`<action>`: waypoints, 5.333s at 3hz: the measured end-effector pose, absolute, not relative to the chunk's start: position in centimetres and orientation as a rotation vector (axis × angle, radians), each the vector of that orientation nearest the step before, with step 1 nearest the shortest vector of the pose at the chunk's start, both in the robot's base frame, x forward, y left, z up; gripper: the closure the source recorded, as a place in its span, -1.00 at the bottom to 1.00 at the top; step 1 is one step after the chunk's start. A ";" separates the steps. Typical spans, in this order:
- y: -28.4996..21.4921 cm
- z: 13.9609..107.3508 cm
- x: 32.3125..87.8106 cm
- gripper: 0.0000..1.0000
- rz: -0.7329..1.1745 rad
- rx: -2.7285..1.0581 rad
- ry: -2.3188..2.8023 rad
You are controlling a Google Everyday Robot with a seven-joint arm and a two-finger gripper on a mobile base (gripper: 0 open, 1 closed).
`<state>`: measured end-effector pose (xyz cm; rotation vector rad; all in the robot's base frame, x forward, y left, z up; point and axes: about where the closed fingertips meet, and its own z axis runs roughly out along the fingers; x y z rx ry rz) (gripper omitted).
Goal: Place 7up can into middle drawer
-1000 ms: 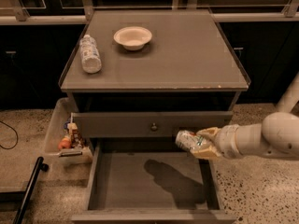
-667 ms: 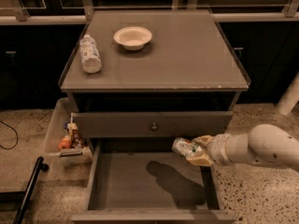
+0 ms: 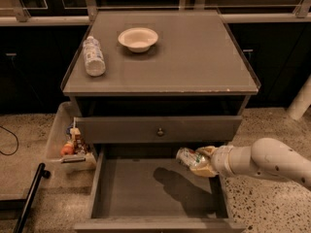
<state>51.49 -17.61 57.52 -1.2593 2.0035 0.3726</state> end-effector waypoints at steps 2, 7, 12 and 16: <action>-14.6 51.1 53.7 1.00 0.378 -1.216 1.977; -11.4 38.7 54.7 0.64 0.527 -1.331 1.865; -11.4 39.7 54.4 -1.00 0.549 -1.347 1.845; -20.5 55.1 47.5 -1.00 0.233 -1.464 1.777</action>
Offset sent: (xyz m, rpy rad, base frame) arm 0.0413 0.0477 -0.1258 0.0729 -0.0416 -0.0439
